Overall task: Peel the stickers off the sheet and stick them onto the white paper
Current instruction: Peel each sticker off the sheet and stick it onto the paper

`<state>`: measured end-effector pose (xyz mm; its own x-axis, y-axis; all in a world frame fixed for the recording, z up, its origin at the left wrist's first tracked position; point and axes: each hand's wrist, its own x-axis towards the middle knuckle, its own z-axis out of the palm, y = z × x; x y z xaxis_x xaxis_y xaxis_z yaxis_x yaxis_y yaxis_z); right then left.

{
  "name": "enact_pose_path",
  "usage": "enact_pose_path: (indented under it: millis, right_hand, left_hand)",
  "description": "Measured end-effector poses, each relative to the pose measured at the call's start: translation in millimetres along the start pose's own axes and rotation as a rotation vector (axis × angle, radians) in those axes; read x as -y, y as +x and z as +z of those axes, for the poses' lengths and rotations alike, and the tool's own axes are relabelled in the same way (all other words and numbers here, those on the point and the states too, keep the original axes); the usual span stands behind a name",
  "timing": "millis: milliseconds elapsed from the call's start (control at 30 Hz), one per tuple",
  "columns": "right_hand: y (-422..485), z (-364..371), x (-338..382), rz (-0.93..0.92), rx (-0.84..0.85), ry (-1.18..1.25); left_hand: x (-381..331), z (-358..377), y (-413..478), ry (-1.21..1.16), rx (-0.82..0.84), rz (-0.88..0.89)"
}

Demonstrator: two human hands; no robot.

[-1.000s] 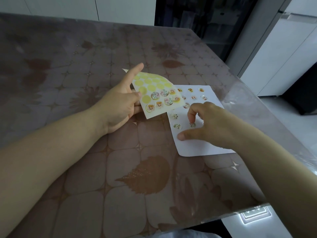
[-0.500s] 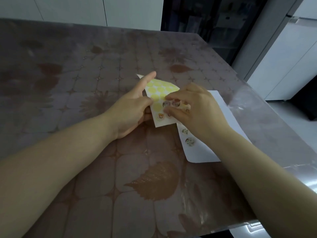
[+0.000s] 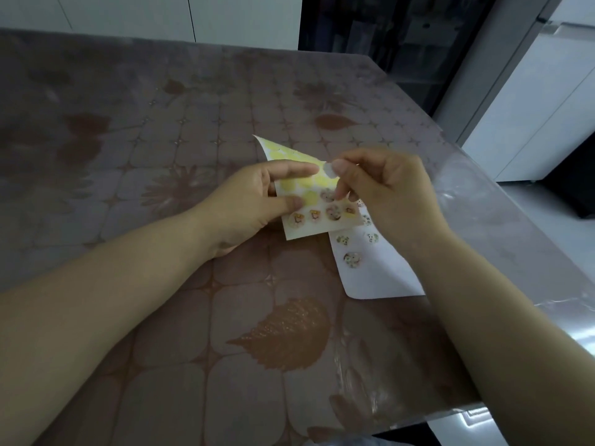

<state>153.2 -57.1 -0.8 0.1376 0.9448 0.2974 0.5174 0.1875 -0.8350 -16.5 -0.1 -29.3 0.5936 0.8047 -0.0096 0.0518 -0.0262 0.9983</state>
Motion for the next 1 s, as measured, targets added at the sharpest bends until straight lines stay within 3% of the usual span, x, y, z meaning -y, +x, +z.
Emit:
enact_pose_path:
  millis: [333,567,1000]
  right_hand:
    - [-32.3,-60.4,-1.3,0.232,0.298,-0.11]
    - [-47.7,-61.6,-18.2,0.29,0.231,-0.049]
    - [-47.0,-44.3,-22.0,0.248,0.289,-0.226]
  left_hand:
    - [1.8,-0.3,0.7,-0.039,-0.012,-0.017]
    - [0.5,0.8,0.1,-0.045,-0.012,-0.009]
    - [-0.6,1.9,-0.4,-0.037,-0.014,-0.022]
